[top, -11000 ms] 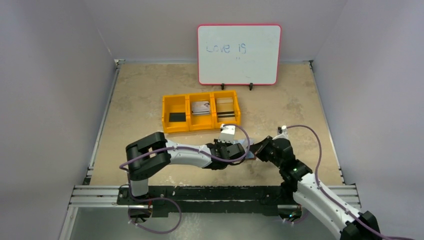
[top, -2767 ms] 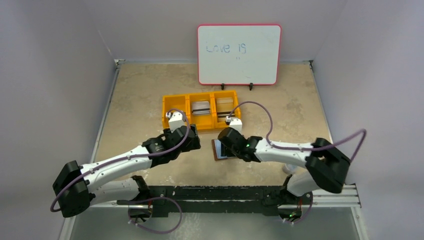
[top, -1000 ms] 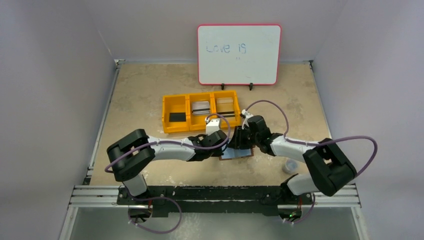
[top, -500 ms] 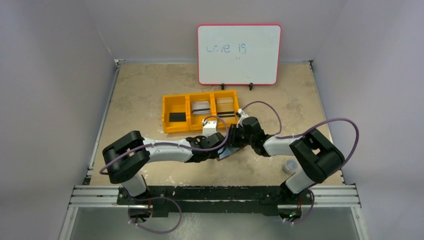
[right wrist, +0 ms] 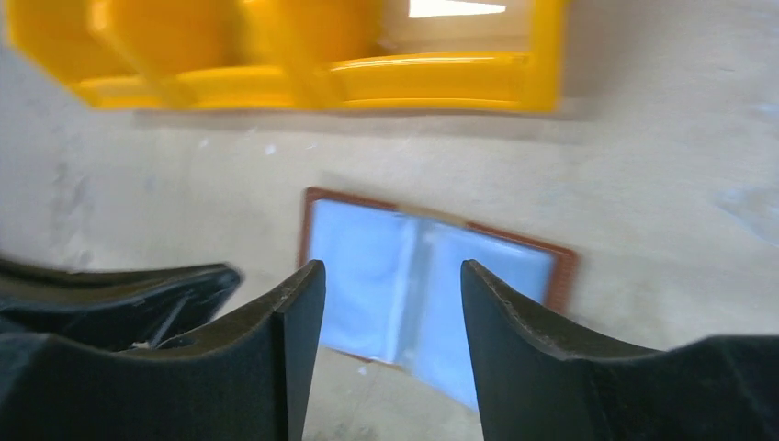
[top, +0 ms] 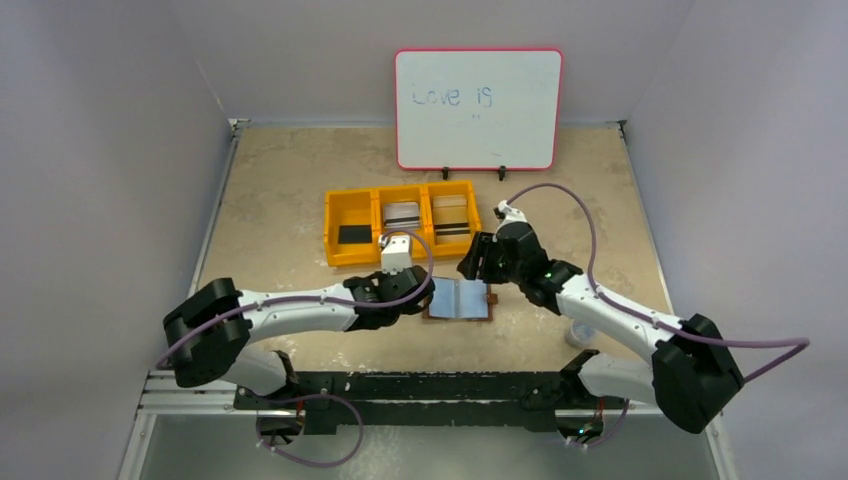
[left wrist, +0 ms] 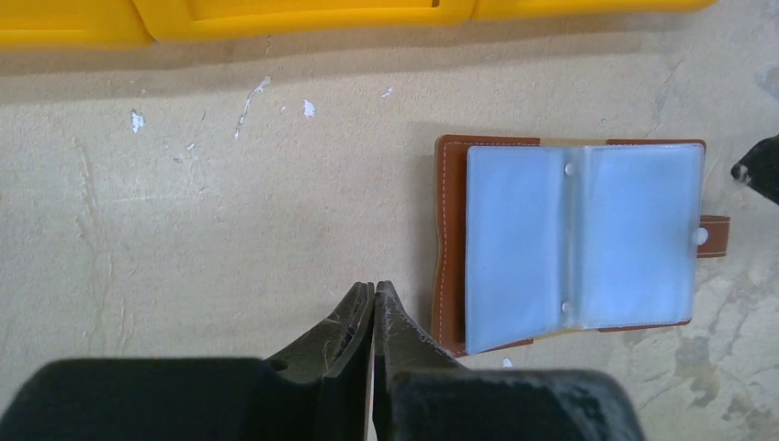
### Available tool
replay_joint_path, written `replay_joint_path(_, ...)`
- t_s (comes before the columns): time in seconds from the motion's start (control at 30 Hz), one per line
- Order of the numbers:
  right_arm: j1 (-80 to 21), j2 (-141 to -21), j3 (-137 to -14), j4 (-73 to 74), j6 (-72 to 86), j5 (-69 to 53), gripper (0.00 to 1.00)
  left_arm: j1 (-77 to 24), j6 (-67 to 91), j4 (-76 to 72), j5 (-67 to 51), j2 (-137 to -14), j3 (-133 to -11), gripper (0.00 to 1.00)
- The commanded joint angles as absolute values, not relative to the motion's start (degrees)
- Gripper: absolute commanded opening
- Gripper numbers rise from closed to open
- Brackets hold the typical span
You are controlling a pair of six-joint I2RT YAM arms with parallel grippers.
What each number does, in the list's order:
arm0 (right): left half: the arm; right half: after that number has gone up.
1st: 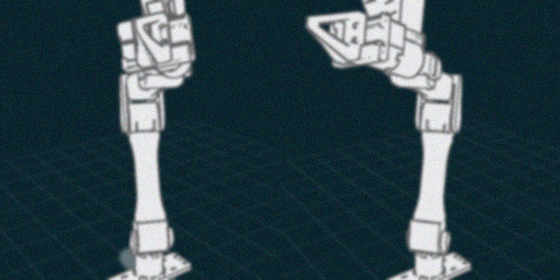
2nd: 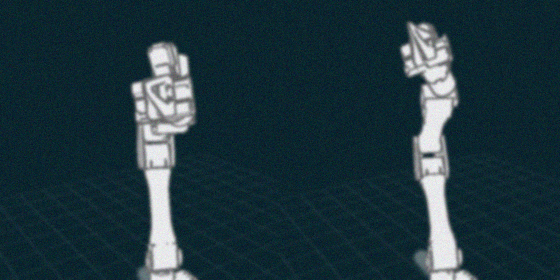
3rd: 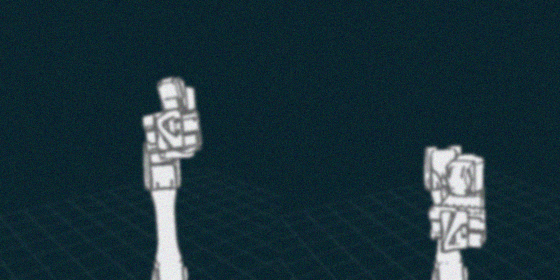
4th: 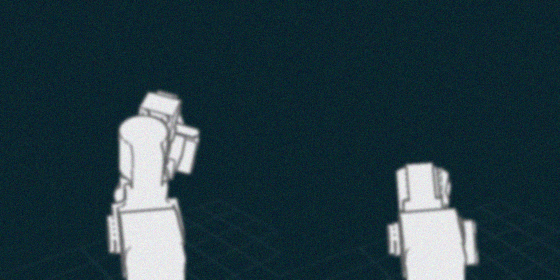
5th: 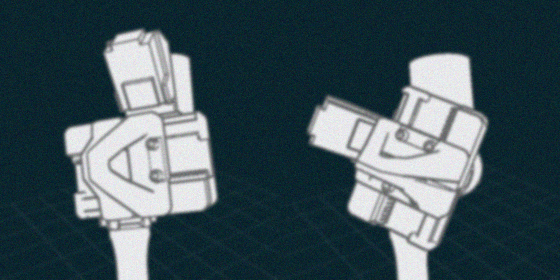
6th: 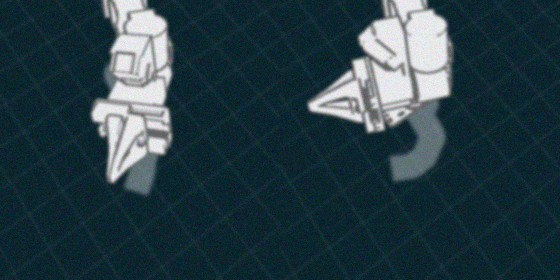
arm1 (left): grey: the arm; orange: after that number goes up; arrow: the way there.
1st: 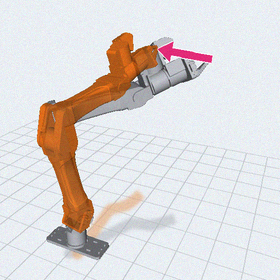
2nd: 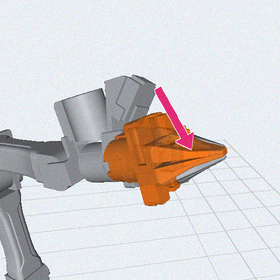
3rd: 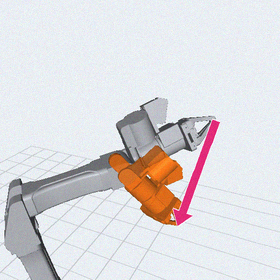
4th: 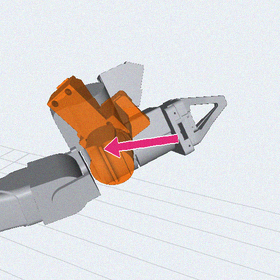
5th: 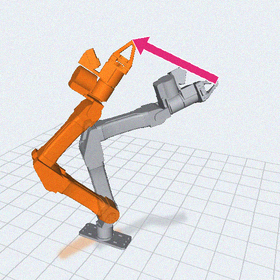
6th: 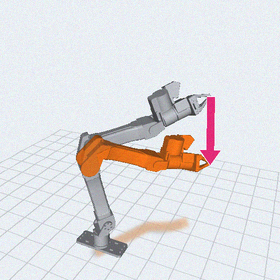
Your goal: Take the credit cards out of the card holder
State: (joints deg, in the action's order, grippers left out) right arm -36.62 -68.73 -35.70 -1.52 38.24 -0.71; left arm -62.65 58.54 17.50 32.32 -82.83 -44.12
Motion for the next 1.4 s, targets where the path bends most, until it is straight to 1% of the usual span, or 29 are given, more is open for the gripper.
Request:
replay_joint_path(0.0,-35.15,-67.8,-35.09,9.01,40.31,11.38,0.6,-62.73,59.77,17.44,34.85,-78.86,-43.15,0.04)
replay_joint_path(0.03,-35.02,-68.04,-34.75,8.52,40.56,10.96,0.61,-62.71,59.77,17.32,34.95,-78.19,-42.89,0.05)
replay_joint_path(0.1,-34.91,-69.68,-34.58,7.22,40.02,9.39,0.67,-62.75,59.74,17.27,35.51,-76.58,-42.39,0.09)
replay_joint_path(0.23,-34.94,-76.59,-36.36,7.52,38.4,6.88,0.68,-62.71,60.42,18.94,37.45,-74.05,-41.88,0.12)
replay_joint_path(0.3,-35.03,-79.85,-37.12,5.43,35.17,6.37,0.64,-62.74,60.99,19.67,38.41,-72.58,-41.52,0.13)
replay_joint_path(0.37,-35.52,-81.67,-37.34,3.14,33.51,3.16,0.58,-62.74,61.47,20.28,39.39,-71.18,-41.09,0.13)
replay_joint_path(0.43,-35.86,-82.46,-37.14,0.07,32.34,-1.59,0.49,-62.65,61.76,20.94,40.5,-69.91,-40.77,0.14)
replay_joint_path(0.47,-36.3,-82.78,-37.33,-0.6,32.66,-2.23,0.46,-62.68,61.97,21.57,41.04,-69.47,-40.78,0.14)
replay_joint_path(0.57,-38.78,-84.03,-38.15,-1.57,33.17,-3.19,0.45,-62.72,62.57,23.65,42.68,-68.25,-41.1,0.14)
replay_joint_path(0.67,-40.15,-84.59,-39.06,-0.89,35.89,-2.86,0.45,-62.61,62.92,25.72,44.28,-67.05,-41.36,0.14)
replay_joint_path(0.73,-40.95,-83.08,-38.76,-0.62,38.57,-1.46,0.48,-62.61,63.24,27.56,45.54,-65.87,-41.45,0.18)
replay_joint_path(0.8,-41.04,-80.67,-38.14,-0.04,40.87,-0.1,0.52,-62.6,63.58,29.07,47.0,-64.86,-41.54,0.24)
replay_joint_path(0.87,-41.13,-77.29,-38.04,0.26,40.98,1.33,0.54,-62.5,63.66,30.87,48.71,-63.89,-41.96,0.33)
replay_joint_path(0.9,-41.13,-75.3,-38.42,0.85,40.58,2.14,0.55,-62.3,63.74,32.14,49.86,-63.42,-42.39,0.41)
replay_joint_path(1.0,-41.13,-68.61,-40.54,3.96,38.78,7.51,0.59,-59.29,61.48,34.39,50.93,-62.13,-43.66,0.55)
replay_joint_path(1.1,-41.06,-62.49,-41.67,5.91,36.53,13.76,0.66,-53.12,56.77,34.87,48.37,-60.66,-44.94,0.59)
replay_joint_path(1.2,-41.04,-57.53,-44.07,6.28,33.02,22.42,0.76,-49.37,52.24,37.05,50.2,-58.98,-47.57,0.63)
replay_joint_path(1.3,-41.04,-53.97,-46.33,3.74,28.49,28.34,0.8,-46.74,48.59,41.81,52.44,-58.85,-53.95,0.65)
replay_joint_path(1.37,-41.04,-52.22,-47.57,2.17,25.75,31.23,0.81,-45.25,46.62,45.17,54.85,-59.56,-57.41,0.66)
